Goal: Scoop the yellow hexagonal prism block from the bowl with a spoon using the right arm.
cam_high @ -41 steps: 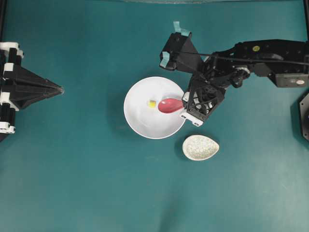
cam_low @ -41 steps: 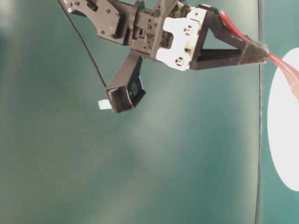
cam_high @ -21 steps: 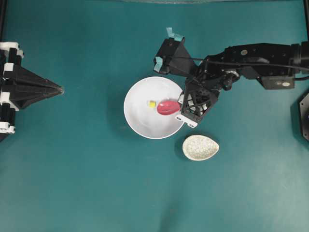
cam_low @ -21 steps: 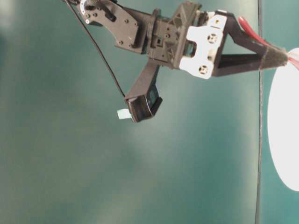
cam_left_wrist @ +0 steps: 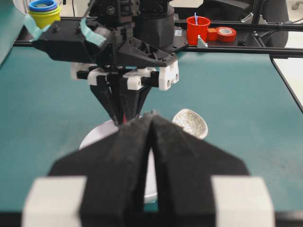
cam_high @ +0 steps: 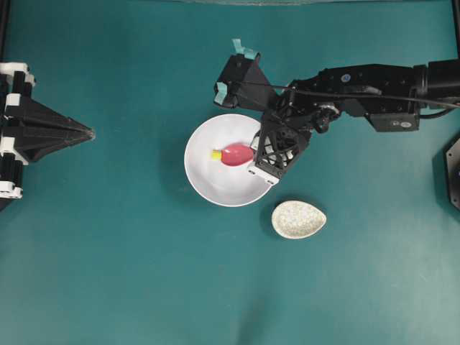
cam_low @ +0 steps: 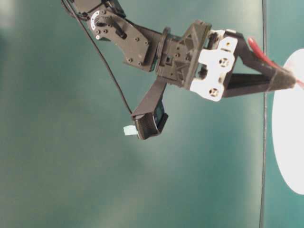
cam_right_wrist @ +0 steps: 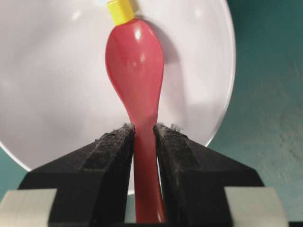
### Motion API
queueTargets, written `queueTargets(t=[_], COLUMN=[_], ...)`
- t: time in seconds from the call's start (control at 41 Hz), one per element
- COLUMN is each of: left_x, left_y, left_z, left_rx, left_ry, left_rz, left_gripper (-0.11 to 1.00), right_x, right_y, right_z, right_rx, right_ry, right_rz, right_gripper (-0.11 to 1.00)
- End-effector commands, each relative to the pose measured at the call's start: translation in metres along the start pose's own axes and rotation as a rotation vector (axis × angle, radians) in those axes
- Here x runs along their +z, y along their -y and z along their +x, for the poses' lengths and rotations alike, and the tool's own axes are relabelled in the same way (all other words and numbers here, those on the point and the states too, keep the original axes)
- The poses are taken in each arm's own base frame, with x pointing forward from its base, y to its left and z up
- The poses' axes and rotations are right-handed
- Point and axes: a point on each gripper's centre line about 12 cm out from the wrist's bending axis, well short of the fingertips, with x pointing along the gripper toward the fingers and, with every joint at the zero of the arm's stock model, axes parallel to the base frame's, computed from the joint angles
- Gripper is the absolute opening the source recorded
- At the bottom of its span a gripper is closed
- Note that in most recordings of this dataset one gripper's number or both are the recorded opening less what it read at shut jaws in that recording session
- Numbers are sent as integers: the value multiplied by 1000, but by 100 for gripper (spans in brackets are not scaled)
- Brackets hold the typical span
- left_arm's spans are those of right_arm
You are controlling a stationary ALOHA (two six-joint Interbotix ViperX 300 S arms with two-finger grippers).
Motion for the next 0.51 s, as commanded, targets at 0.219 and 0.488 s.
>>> queueTargets(t=[0.219, 0.488], left_x=[9, 10], left_y=[0, 0], left_z=[3, 3], left_rx=[-1, -1], left_ry=[25, 26], left_rz=[0, 1], left_gripper=[-1, -1], right_x=[21, 27], right_y=[-6, -10], right_z=[-11, -17], right_rx=[28, 40], right_ry=[118, 149], right_rz=[-6, -8], right_gripper=[23, 23])
